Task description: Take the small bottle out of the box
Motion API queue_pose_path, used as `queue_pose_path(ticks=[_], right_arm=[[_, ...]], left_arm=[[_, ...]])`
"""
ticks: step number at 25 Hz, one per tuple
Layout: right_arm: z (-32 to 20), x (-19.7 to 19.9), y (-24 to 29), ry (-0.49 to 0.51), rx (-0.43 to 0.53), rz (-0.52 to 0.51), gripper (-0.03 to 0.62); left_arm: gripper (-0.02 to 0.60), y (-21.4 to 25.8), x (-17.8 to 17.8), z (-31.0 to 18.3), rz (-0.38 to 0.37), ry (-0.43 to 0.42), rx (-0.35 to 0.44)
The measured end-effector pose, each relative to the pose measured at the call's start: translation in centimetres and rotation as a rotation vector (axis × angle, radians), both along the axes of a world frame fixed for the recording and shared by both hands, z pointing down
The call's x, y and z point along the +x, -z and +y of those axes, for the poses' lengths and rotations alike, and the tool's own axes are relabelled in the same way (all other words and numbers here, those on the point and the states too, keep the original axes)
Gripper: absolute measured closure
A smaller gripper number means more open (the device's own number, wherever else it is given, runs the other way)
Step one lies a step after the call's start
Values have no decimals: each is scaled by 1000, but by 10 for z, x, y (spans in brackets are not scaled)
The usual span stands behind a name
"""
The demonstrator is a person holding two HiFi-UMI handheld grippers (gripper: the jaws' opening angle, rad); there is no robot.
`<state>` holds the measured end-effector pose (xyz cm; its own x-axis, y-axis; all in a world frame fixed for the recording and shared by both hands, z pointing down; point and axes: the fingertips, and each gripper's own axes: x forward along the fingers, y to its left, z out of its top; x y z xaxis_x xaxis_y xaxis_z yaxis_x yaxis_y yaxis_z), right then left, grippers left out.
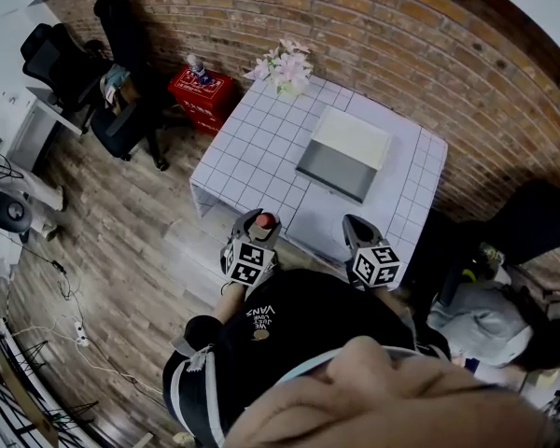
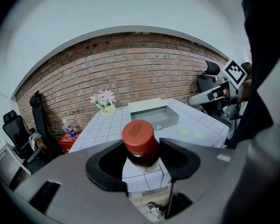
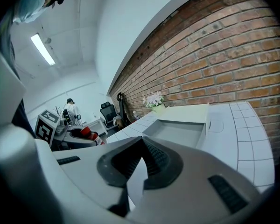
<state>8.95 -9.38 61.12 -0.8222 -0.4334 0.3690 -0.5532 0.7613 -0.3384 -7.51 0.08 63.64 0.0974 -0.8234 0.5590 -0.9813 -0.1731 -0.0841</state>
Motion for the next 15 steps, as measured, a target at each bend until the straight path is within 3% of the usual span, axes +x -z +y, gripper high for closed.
queue_pose_path(ticks=[15], right_arm=[[5,8,-2,29,30,60,595]], left_arm=[[356,1,13,-6,1,-32,8]])
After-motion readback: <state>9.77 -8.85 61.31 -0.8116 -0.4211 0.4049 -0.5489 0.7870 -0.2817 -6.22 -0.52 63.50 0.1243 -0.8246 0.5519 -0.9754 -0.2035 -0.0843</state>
